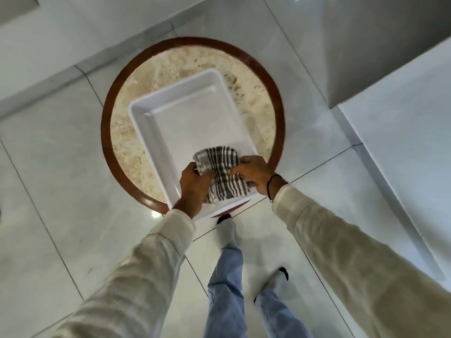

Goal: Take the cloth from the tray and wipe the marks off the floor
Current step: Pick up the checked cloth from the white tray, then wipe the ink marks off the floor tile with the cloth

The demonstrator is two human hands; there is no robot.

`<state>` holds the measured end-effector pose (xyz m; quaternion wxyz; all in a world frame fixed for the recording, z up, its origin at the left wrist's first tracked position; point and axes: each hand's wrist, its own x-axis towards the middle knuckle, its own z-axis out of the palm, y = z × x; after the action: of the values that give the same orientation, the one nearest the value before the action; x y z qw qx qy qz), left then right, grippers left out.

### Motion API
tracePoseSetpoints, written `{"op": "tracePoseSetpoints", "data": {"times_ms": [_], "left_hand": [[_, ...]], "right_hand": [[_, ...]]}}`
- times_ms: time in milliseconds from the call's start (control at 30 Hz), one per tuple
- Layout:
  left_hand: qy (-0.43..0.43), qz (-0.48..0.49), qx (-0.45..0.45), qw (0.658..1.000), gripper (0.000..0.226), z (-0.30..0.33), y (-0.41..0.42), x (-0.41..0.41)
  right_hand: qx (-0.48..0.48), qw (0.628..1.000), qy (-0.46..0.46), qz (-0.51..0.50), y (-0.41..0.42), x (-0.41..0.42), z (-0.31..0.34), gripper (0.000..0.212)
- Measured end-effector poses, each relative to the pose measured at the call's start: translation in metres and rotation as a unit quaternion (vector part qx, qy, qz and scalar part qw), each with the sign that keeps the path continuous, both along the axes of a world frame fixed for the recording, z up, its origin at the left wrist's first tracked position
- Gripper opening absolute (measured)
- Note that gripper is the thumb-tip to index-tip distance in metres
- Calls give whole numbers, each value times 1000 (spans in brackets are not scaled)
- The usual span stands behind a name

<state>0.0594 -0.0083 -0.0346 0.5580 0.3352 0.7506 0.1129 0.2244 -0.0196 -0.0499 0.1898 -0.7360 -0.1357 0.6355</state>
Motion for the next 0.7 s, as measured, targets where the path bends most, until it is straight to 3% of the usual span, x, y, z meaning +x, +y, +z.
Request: {"op": "tracePoseSetpoints", "data": {"times_ms": [133,400,533,700], "left_hand": [[-42,-83,53,994,30,55,-21,41],[-134,-285,66,947,47,109,-118,192],[-169,-371,60,911,51,94,-177,253],[-153,-509,57,845,87,42,-237,317]], "right_hand": [[39,996,43,-70,-37,49,58,43],[84,966,72,-232,-180,171,123,25],[97,953,75,-277,-268,223,124,18],[91,964,-10,-250,-352,265,76,44]]}}
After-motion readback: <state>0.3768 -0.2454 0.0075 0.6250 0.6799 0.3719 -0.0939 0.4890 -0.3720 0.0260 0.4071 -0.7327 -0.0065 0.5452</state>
